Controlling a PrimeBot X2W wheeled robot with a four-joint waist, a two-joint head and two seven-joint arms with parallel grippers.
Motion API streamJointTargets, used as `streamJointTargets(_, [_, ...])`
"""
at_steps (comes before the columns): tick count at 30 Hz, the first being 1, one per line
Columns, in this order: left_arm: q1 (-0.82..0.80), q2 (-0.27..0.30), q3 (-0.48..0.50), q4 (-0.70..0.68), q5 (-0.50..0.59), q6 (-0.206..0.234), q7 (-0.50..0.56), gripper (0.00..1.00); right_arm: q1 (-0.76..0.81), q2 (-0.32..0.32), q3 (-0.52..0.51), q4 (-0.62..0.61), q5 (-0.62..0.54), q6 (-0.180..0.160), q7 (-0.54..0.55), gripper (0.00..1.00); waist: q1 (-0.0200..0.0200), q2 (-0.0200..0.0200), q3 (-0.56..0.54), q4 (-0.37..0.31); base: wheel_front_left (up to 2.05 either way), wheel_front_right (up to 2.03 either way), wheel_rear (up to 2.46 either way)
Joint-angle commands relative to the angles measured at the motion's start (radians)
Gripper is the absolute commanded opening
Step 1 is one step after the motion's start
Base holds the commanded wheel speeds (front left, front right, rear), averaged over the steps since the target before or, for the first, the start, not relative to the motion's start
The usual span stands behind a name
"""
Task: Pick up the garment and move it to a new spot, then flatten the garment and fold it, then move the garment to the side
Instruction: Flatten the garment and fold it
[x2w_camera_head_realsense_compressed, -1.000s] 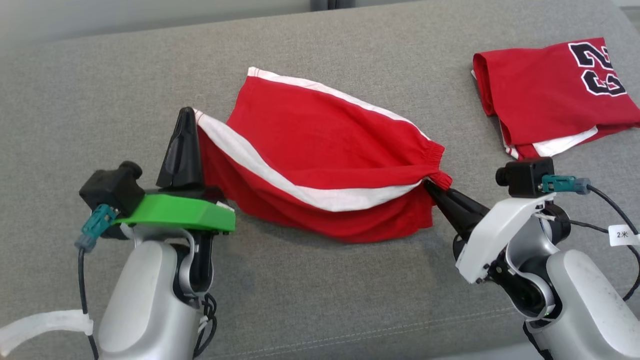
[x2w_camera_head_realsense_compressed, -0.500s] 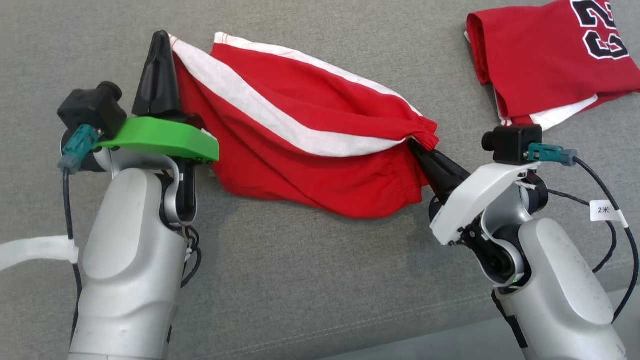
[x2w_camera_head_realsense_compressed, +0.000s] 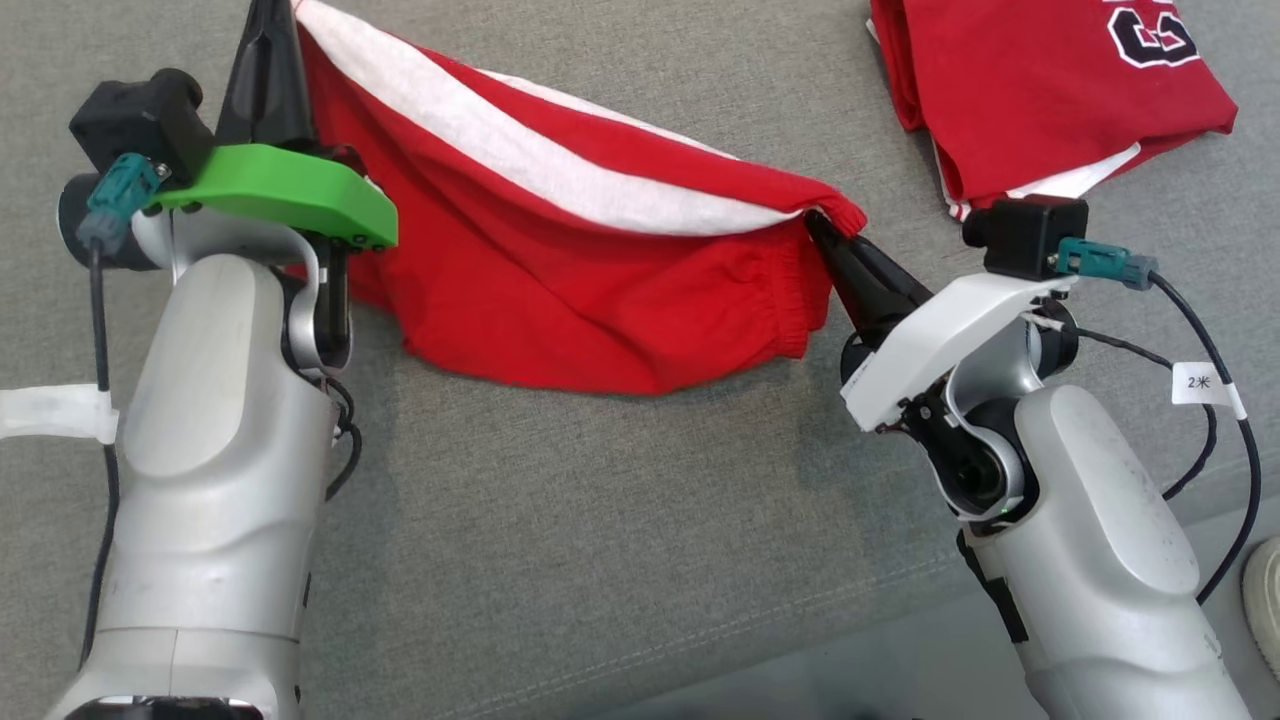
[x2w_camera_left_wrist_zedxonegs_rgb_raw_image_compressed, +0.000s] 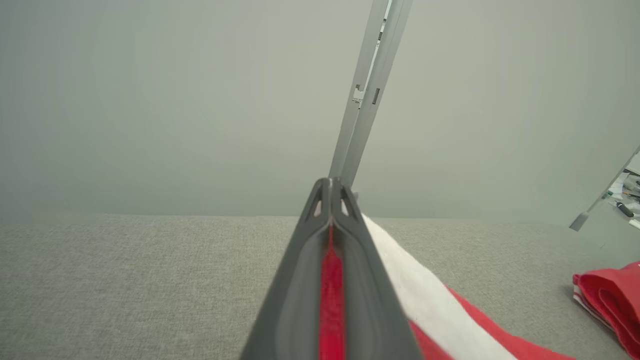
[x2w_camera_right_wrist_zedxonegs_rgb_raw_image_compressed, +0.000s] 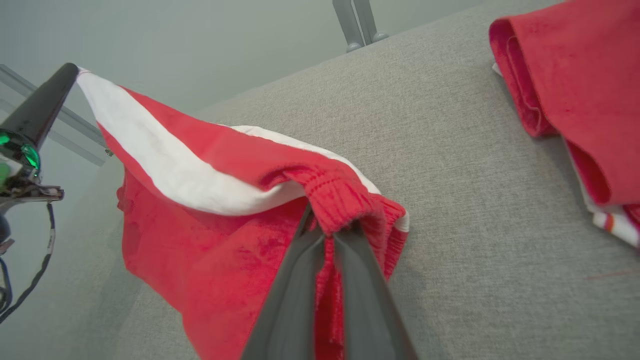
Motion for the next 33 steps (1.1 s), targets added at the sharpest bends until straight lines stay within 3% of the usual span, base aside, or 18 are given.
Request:
streamJointTargets(1, [-0.032, 0.015, 0.007, 0.016, 0.015, 0.003, -0.002, 0.00, -0.021, 0.007, -0.004, 0.011, 0.010, 0.000, -0.015, 0.00, -0.0001, 0.0000, 0.015, -0.017, 0.00, 0.00, 0.00])
streamJointTargets(14, [-0.172, 0.045, -0.010, 0.171, 0.079, 0.000, -0.002, 0.00, -0.106, 0.015, 0.033, 0.092, 0.073, 0.000, -0.091, 0.00, -0.0001, 0.0000, 0.091, -0.057, 0.00, 0.00, 0.00])
streamJointTargets(15, [-0.189, 0.049, -0.015, 0.192, 0.090, 0.008, -0.001, 0.13, -0.123, 0.015, 0.051, 0.106, 0.077, 0.000, -0.096, 0.00, -0.0001, 0.0000, 0.104, -0.059, 0.00, 0.00, 0.00])
streamJointTargets(16, [-0.195, 0.051, -0.017, 0.198, 0.095, 0.010, -0.002, 0.68, -0.130, 0.015, 0.063, 0.111, 0.076, 0.000, -0.098, 0.25, -0.0001, 0.0000, 0.109, -0.059, 0.00, 0.00, 0.00])
streamJointTargets(17, [-0.200, 0.050, -0.018, 0.209, 0.097, 0.013, -0.001, 1.00, -0.137, 0.015, 0.070, 0.117, 0.077, 0.000, -0.102, 1.00, -0.0001, 0.0000, 0.113, -0.058, 0.00, 0.00, 0.00])
streamJointTargets(25, [-0.221, 0.045, -0.031, 0.255, 0.114, 0.001, -0.002, 1.00, -0.153, 0.014, 0.071, 0.146, 0.037, 0.000, -0.096, 1.00, -0.0001, 0.0000, 0.102, -0.037, 0.00, 0.00, 0.00])
streamJointTargets(33, [-0.145, 0.059, -0.046, 0.332, 0.120, -0.010, -0.002, 1.00, -0.030, -0.020, 0.003, 0.051, -0.066, 0.000, 0.036, 1.00, -0.0001, 0.0000, 0.011, -0.013, 0.00, 0.00, 0.00])
